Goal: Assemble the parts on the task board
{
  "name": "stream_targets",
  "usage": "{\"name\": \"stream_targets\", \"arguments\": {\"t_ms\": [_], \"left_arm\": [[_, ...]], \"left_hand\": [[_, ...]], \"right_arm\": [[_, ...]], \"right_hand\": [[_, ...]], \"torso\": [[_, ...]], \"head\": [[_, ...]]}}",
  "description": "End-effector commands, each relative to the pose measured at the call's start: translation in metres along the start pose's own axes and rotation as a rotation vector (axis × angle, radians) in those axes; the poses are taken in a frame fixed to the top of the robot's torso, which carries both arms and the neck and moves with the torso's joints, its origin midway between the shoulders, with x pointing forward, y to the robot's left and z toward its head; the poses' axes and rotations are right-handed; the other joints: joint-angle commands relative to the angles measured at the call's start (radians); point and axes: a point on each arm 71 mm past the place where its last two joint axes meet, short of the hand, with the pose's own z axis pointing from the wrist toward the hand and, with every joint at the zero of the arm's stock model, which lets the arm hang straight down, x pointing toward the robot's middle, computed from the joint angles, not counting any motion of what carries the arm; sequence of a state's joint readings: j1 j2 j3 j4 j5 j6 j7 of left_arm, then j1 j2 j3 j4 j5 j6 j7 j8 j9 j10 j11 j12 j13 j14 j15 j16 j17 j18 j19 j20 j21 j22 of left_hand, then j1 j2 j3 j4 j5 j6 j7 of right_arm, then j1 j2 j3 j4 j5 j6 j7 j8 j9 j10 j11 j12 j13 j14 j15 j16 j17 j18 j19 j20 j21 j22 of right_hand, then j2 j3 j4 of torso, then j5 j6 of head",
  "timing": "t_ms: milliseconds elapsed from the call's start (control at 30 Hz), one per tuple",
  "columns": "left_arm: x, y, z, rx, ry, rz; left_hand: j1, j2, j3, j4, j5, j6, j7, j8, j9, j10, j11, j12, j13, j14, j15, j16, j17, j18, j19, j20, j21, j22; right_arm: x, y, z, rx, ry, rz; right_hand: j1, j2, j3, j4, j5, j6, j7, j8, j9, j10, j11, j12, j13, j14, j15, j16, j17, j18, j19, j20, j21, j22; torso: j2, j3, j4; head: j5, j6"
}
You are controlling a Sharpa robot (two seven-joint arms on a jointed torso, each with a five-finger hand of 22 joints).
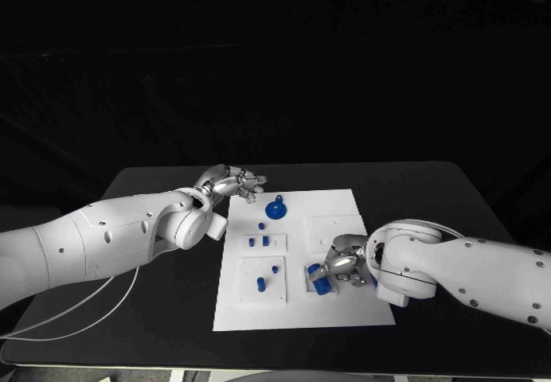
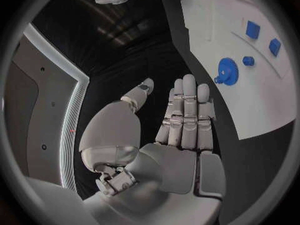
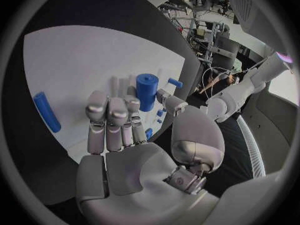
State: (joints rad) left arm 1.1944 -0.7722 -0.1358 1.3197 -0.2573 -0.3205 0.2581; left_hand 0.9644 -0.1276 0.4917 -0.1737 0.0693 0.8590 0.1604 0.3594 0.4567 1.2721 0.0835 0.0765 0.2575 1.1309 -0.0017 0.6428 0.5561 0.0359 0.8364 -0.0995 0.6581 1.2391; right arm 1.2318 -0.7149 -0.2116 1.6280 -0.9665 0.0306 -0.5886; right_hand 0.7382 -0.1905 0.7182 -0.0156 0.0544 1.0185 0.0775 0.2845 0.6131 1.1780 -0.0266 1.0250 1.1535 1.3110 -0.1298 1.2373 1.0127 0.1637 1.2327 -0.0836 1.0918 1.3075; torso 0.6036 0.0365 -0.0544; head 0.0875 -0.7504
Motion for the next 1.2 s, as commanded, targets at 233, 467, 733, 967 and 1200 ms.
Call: {"name": "stream_targets", "arguments": {"t_ms": [233, 467, 733, 967, 1200], "left_arm": [[0.002, -0.001, 0.0, 0.003, 0.012, -0.008], [0.001, -0.001, 0.0, 0.002, 0.012, -0.008], [0.0, -0.001, -0.001, 0.0, 0.01, -0.008], [0.0, 0.0, 0.0, -0.002, 0.009, -0.007], [0.0, 0.0, 0.0, -0.002, 0.008, -0.006]], "left_hand": [[-0.008, 0.005, -0.005, -0.001, 0.002, -0.007, -0.001, 0.004, -0.002, -0.003, 0.003, -0.003, -0.002, 0.005, 0.0, -0.006, 0.002, 0.011, 0.007, -0.001, -0.006, 0.002], [-0.008, 0.005, -0.005, 0.0, 0.001, -0.008, -0.001, 0.003, -0.002, -0.004, 0.004, -0.004, -0.002, 0.005, 0.0, -0.007, 0.003, 0.011, 0.006, 0.0, -0.007, 0.002], [-0.008, 0.005, -0.005, 0.0, 0.001, -0.008, -0.001, 0.003, -0.003, -0.004, 0.004, -0.004, -0.002, 0.005, 0.0, -0.008, 0.004, 0.011, 0.006, 0.0, -0.008, 0.002], [-0.008, 0.006, -0.005, 0.0, 0.002, -0.008, -0.001, 0.004, -0.003, -0.004, 0.004, -0.004, -0.002, 0.005, 0.0, -0.009, 0.004, 0.011, 0.006, 0.0, -0.008, 0.002], [-0.008, 0.007, -0.005, 0.0, 0.002, -0.007, -0.001, 0.004, -0.003, -0.004, 0.004, -0.004, -0.002, 0.005, 0.0, -0.009, 0.005, 0.011, 0.006, 0.0, -0.008, 0.003]], "right_arm": [[0.002, 0.0, 0.0, -0.009, 0.004, -0.02], [0.003, -0.002, -0.002, -0.016, 0.008, -0.021], [0.006, -0.006, -0.01, -0.069, 0.036, -0.033], [0.007, -0.012, -0.016, -0.065, 0.033, -0.029], [0.007, -0.016, -0.016, -0.055, 0.049, -0.034]], "right_hand": [[-0.102, -0.007, -0.177, -0.007, -0.004, 0.0, 0.004, -0.008, 0.011, -0.006, -0.004, -0.008, 0.004, -0.01, -0.007, -0.006, 0.007, 0.098, -0.015, -0.011, -0.002, 0.014], [-0.157, 0.039, -0.308, -0.066, -0.005, -0.002, -0.003, -0.012, 0.016, -0.012, -0.011, -0.012, 0.007, -0.017, -0.014, -0.008, 0.012, 0.098, -0.038, -0.034, -0.01, 0.015], [-0.105, 0.068, -0.333, -0.151, -0.005, 0.001, -0.002, -0.016, 0.017, -0.009, -0.01, -0.014, 0.008, -0.015, -0.014, -0.011, 0.013, 0.098, -0.034, -0.039, -0.01, 0.014], [-0.057, 0.079, -0.337, -0.218, -0.005, 0.004, 0.0, -0.019, 0.017, -0.005, -0.008, -0.015, 0.007, -0.012, -0.011, -0.014, 0.012, 0.098, -0.026, -0.033, -0.012, 0.01], [-0.025, 0.099, -0.318, -0.241, -0.005, 0.009, 0.0, -0.019, 0.017, -0.001, -0.008, -0.015, 0.007, -0.008, -0.012, -0.015, 0.012, 0.098, -0.02, -0.03, -0.012, 0.009]], "torso": [[-0.001, 0.0002, -0.0002], [-0.001, 0.0006, -0.0006], [0.0, 0.0014, -0.0003], [-0.001, 0.0014, -0.0011], [0.0, 0.001, -0.0009]], "head": [[0.001, -0.001], [0.002, -0.002], [0.003, -0.002], [0.005, -0.003], [0.004, -0.003]]}}
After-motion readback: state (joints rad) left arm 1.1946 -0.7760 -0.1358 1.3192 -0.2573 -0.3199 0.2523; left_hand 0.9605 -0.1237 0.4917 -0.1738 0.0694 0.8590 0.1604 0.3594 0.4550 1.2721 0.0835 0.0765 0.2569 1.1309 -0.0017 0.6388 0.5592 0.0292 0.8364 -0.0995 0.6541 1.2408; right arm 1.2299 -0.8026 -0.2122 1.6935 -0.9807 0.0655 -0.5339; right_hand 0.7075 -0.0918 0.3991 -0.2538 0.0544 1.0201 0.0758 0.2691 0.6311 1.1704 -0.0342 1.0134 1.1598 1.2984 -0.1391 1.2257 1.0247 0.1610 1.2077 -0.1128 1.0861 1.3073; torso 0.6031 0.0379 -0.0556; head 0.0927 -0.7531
